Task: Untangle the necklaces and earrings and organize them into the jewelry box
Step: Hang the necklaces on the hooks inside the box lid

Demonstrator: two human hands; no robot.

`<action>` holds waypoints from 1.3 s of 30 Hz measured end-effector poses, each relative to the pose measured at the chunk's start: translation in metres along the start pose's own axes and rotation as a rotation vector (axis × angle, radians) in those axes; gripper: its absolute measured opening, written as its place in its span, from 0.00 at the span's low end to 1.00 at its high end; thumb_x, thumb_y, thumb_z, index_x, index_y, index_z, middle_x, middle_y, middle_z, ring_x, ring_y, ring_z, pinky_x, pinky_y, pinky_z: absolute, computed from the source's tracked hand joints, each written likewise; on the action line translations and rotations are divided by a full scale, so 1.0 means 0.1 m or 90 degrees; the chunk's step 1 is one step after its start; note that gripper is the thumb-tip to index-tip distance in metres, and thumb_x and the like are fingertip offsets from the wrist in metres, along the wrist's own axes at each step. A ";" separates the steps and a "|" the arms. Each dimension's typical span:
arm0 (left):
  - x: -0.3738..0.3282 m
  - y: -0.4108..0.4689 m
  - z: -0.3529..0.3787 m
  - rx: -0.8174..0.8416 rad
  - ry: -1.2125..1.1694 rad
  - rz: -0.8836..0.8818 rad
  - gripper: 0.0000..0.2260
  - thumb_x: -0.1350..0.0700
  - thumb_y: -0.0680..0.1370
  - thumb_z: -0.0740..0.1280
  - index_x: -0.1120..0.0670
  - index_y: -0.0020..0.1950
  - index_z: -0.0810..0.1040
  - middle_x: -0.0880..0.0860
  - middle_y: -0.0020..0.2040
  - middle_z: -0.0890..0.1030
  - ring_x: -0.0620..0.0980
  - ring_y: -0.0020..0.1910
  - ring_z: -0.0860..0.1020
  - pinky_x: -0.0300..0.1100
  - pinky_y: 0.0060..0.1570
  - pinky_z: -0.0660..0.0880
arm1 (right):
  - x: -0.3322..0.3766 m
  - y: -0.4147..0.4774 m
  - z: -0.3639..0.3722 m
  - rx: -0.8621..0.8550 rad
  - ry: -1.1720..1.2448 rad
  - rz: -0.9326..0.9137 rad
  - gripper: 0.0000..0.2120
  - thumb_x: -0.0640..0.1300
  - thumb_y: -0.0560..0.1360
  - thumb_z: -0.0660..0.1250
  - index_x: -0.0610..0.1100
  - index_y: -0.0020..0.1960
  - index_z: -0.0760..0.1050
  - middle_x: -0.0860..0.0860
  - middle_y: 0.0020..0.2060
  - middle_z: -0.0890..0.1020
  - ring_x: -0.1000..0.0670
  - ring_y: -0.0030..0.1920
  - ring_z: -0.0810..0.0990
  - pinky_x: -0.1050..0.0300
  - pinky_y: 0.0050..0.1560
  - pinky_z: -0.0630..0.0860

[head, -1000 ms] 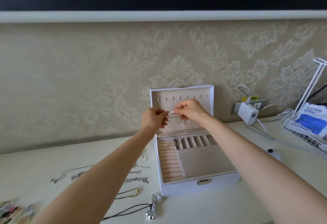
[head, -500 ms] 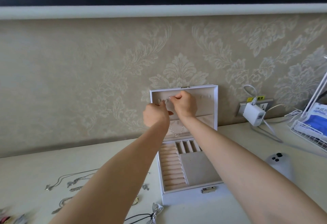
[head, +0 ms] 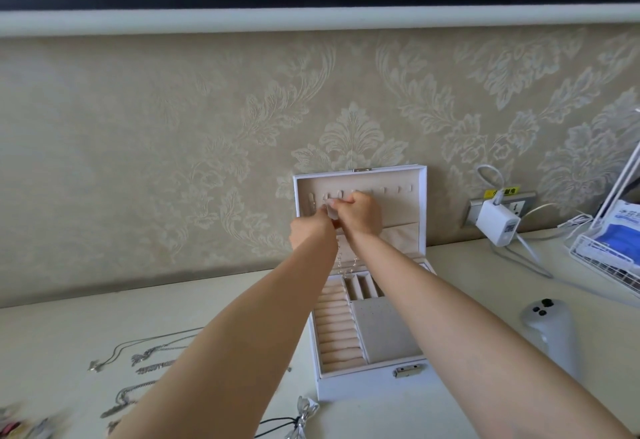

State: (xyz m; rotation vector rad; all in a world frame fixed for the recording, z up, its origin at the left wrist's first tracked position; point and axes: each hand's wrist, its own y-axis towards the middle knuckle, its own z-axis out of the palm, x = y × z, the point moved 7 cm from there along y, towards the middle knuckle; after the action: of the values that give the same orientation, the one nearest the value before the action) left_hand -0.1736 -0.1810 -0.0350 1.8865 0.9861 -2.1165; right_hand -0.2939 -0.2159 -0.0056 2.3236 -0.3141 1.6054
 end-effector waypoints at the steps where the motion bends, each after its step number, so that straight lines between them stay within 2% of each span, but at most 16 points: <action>1: 0.02 0.01 0.01 0.016 -0.031 -0.027 0.13 0.49 0.73 0.70 0.60 0.47 0.78 0.56 0.41 0.82 0.54 0.37 0.79 0.40 0.32 0.73 | -0.06 0.00 0.03 0.025 0.055 0.032 0.12 0.47 0.67 0.73 0.47 0.30 0.73 0.49 0.37 0.83 0.46 0.41 0.81 0.53 0.45 0.77; 2: 0.05 0.02 0.02 0.034 -0.061 -0.051 0.12 0.50 0.73 0.71 0.60 0.45 0.78 0.55 0.38 0.81 0.52 0.32 0.77 0.38 0.29 0.69 | -0.10 0.00 0.06 0.048 0.113 0.069 0.10 0.45 0.67 0.74 0.47 0.31 0.75 0.48 0.35 0.83 0.46 0.38 0.82 0.51 0.45 0.79; 4: 0.08 0.02 0.03 0.063 -0.101 -0.083 0.12 0.53 0.73 0.71 0.60 0.39 0.76 0.55 0.33 0.79 0.49 0.25 0.71 0.37 0.26 0.65 | -0.15 -0.02 0.10 0.086 0.187 0.127 0.10 0.43 0.68 0.74 0.47 0.31 0.76 0.47 0.30 0.81 0.48 0.29 0.79 0.54 0.39 0.78; 10: 0.10 -0.05 -0.01 0.086 0.053 0.003 0.14 0.49 0.74 0.68 0.60 0.41 0.78 0.55 0.32 0.78 0.50 0.25 0.71 0.37 0.27 0.65 | -0.20 -0.16 0.11 0.164 0.171 0.158 0.12 0.47 0.72 0.71 0.44 0.33 0.75 0.48 0.26 0.76 0.53 0.20 0.71 0.65 0.20 0.63; 12: 0.14 -0.10 -0.03 0.097 0.129 0.048 0.14 0.48 0.76 0.65 0.60 0.46 0.80 0.54 0.36 0.82 0.51 0.29 0.77 0.37 0.31 0.70 | -0.25 -0.26 0.08 0.206 0.163 0.164 0.15 0.53 0.72 0.70 0.41 0.36 0.78 0.47 0.27 0.77 0.51 0.23 0.72 0.65 0.22 0.64; 14: 0.18 -0.17 -0.07 0.117 0.217 0.098 0.11 0.51 0.78 0.61 0.56 0.49 0.80 0.51 0.39 0.83 0.51 0.34 0.82 0.37 0.34 0.74 | -0.31 -0.34 0.07 0.255 0.156 0.153 0.17 0.55 0.72 0.69 0.40 0.42 0.81 0.47 0.31 0.80 0.51 0.27 0.74 0.64 0.25 0.68; 16: 0.23 -0.25 -0.11 0.145 0.300 0.141 0.10 0.57 0.78 0.58 0.52 0.50 0.79 0.49 0.41 0.82 0.50 0.35 0.82 0.39 0.38 0.76 | -0.36 -0.42 0.06 0.290 0.147 0.136 0.14 0.51 0.71 0.71 0.41 0.47 0.82 0.47 0.35 0.81 0.51 0.31 0.75 0.64 0.27 0.69; 18: 0.24 -0.31 -0.16 0.147 0.385 0.196 0.14 0.60 0.76 0.56 0.50 0.54 0.78 0.50 0.47 0.82 0.52 0.40 0.83 0.42 0.45 0.78 | -0.40 -0.47 0.03 0.301 0.141 0.132 0.10 0.47 0.70 0.73 0.42 0.48 0.82 0.49 0.37 0.81 0.52 0.35 0.76 0.64 0.31 0.69; 20: 0.19 -0.36 -0.24 0.091 0.442 0.265 0.15 0.61 0.75 0.56 0.50 0.56 0.77 0.52 0.51 0.82 0.55 0.48 0.81 0.45 0.49 0.77 | -0.43 -0.50 -0.01 0.301 0.150 0.140 0.09 0.44 0.71 0.72 0.42 0.49 0.81 0.49 0.38 0.82 0.53 0.38 0.78 0.64 0.33 0.70; 22: 0.10 -0.43 -0.29 0.037 0.471 0.349 0.15 0.63 0.75 0.56 0.53 0.57 0.75 0.54 0.54 0.80 0.56 0.51 0.78 0.44 0.46 0.73 | -0.46 -0.53 -0.08 0.314 0.164 0.148 0.07 0.40 0.71 0.72 0.42 0.48 0.79 0.49 0.38 0.82 0.54 0.37 0.80 0.67 0.31 0.72; 23: 0.07 -0.47 -0.27 0.034 0.476 0.393 0.15 0.65 0.75 0.56 0.55 0.58 0.74 0.54 0.56 0.78 0.56 0.52 0.77 0.44 0.45 0.71 | -0.47 -0.56 -0.11 0.330 0.173 0.158 0.07 0.38 0.71 0.71 0.42 0.49 0.78 0.49 0.38 0.82 0.54 0.37 0.80 0.68 0.32 0.74; 26: 0.03 -0.52 -0.14 0.085 0.511 0.484 0.18 0.69 0.73 0.56 0.56 0.60 0.70 0.53 0.60 0.74 0.54 0.57 0.73 0.45 0.47 0.70 | -0.57 -0.61 -0.20 0.365 0.142 0.161 0.13 0.35 0.71 0.70 0.43 0.55 0.76 0.47 0.42 0.83 0.52 0.38 0.81 0.61 0.44 0.77; 29: 0.09 -0.47 -0.01 0.135 0.571 0.507 0.21 0.71 0.72 0.56 0.56 0.63 0.67 0.52 0.62 0.73 0.52 0.63 0.67 0.44 0.54 0.71 | -0.65 -0.61 -0.34 0.346 0.073 0.146 0.11 0.33 0.73 0.67 0.41 0.54 0.76 0.46 0.40 0.82 0.55 0.33 0.80 0.66 0.34 0.75; 33: 0.13 -0.44 0.07 0.129 0.670 0.541 0.22 0.68 0.72 0.57 0.56 0.65 0.65 0.53 0.63 0.70 0.53 0.63 0.66 0.43 0.59 0.66 | -0.60 -0.42 -0.52 0.240 0.014 0.082 0.08 0.32 0.72 0.68 0.38 0.51 0.79 0.45 0.33 0.81 0.52 0.28 0.77 0.66 0.24 0.70; 36: 0.17 -0.40 0.12 0.132 0.775 0.562 0.22 0.64 0.73 0.59 0.55 0.67 0.65 0.54 0.64 0.66 0.54 0.63 0.65 0.43 0.61 0.64 | -0.35 -0.19 -0.56 0.182 -0.006 -0.008 0.09 0.31 0.70 0.70 0.39 0.49 0.80 0.47 0.34 0.80 0.54 0.28 0.76 0.66 0.25 0.71; 39: 0.19 -0.37 0.14 0.152 0.810 0.552 0.21 0.63 0.73 0.59 0.56 0.66 0.67 0.56 0.63 0.64 0.56 0.62 0.64 0.43 0.62 0.62 | -0.03 -0.04 -0.52 0.156 0.010 -0.100 0.12 0.27 0.69 0.69 0.37 0.50 0.80 0.50 0.39 0.79 0.55 0.35 0.76 0.70 0.33 0.74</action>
State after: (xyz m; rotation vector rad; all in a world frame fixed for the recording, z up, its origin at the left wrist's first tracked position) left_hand -0.2082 -0.1540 -0.0391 2.9658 -0.1431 -0.4481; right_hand -0.3386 -0.1932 0.0082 2.4400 0.0719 1.6636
